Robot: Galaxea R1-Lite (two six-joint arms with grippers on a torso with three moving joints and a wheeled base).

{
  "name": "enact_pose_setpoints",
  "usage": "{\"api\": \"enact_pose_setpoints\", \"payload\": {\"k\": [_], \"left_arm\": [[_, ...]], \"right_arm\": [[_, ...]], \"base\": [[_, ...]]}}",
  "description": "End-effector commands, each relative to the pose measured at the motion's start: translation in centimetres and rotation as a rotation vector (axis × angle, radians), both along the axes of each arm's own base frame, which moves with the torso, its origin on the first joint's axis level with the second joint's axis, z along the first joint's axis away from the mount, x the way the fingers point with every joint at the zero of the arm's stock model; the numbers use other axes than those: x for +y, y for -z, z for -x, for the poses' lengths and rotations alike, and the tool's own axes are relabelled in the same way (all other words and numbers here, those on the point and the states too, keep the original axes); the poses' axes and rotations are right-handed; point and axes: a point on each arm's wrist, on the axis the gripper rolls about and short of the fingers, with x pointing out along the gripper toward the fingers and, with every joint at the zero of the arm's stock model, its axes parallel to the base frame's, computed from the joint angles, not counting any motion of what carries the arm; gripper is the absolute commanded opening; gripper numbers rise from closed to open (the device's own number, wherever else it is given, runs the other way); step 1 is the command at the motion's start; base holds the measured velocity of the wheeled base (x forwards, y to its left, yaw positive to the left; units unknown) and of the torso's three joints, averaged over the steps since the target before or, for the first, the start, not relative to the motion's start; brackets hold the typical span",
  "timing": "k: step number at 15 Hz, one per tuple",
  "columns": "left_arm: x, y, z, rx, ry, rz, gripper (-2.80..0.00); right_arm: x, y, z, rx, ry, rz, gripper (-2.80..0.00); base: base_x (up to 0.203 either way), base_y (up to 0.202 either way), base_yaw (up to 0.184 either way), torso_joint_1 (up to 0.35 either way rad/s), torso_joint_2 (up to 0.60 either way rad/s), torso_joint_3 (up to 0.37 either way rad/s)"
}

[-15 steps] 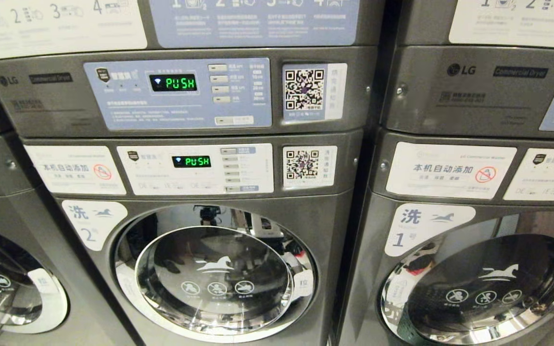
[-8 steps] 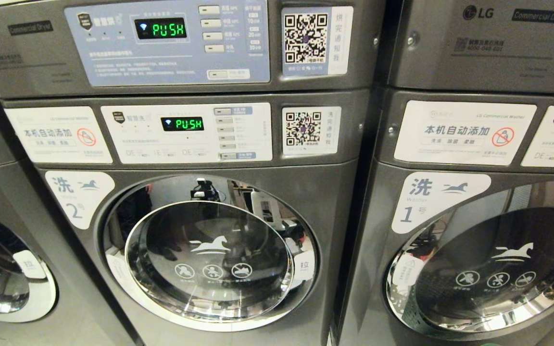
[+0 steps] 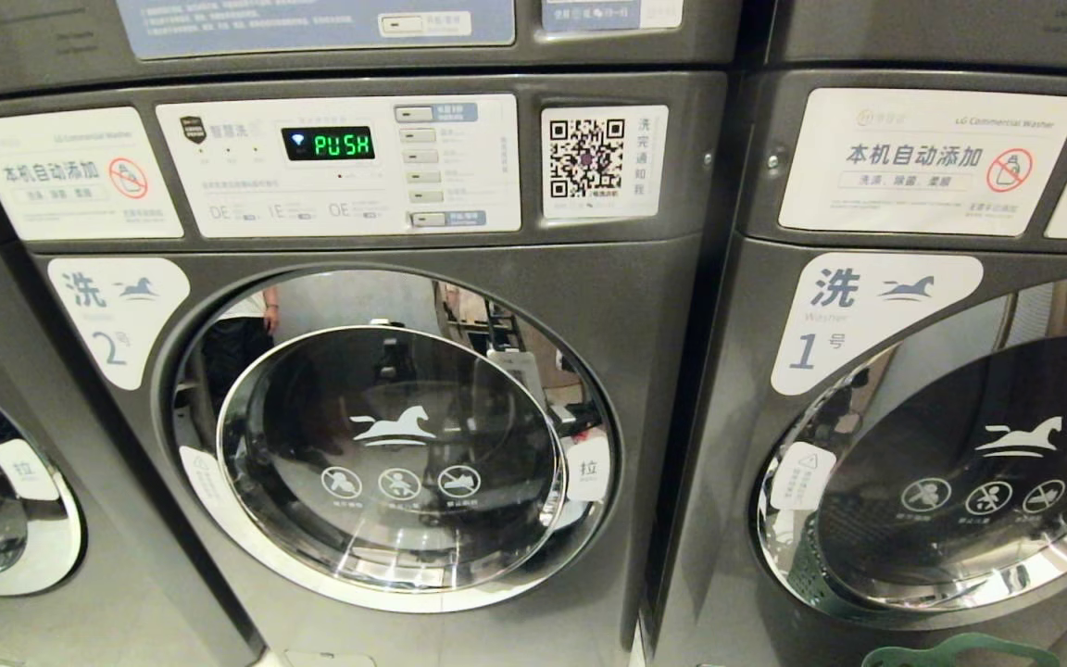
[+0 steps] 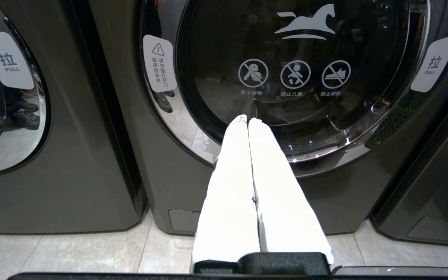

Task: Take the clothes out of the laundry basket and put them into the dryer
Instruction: Take the clothes out of the basket

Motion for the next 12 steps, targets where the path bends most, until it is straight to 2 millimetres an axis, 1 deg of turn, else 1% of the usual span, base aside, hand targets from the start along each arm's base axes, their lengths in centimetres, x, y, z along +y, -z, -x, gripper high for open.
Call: {"api": "enact_pose_setpoints", "payload": {"k": [1,4,12], "left_arm": [[0.0,-0.01,0.0,-0.002,-0.001,0.0,-2.8],[0.0,-0.01,0.0,-0.002,-0.001,0.0,-2.8],[0.0,-0.01,0.0,-0.002,-0.001,0.0,-2.8]], "right_arm": [[0.0,0.0,0.0,0.0,-0.001,0.001,-2.8],[0.0,0.0,0.0,0.0,-0.001,0.001,-2.8],[0.01,0.06,-0.01,0.002,-0.004,0.017,-2.8]], "base": [[0.0,0.0,0.0,-0.051,0.16,0.051],[0.0,0.0,0.0,-0.014,0.06,0.041],[0.0,0.0,0.0,0.0,0.0,0.0]]}}
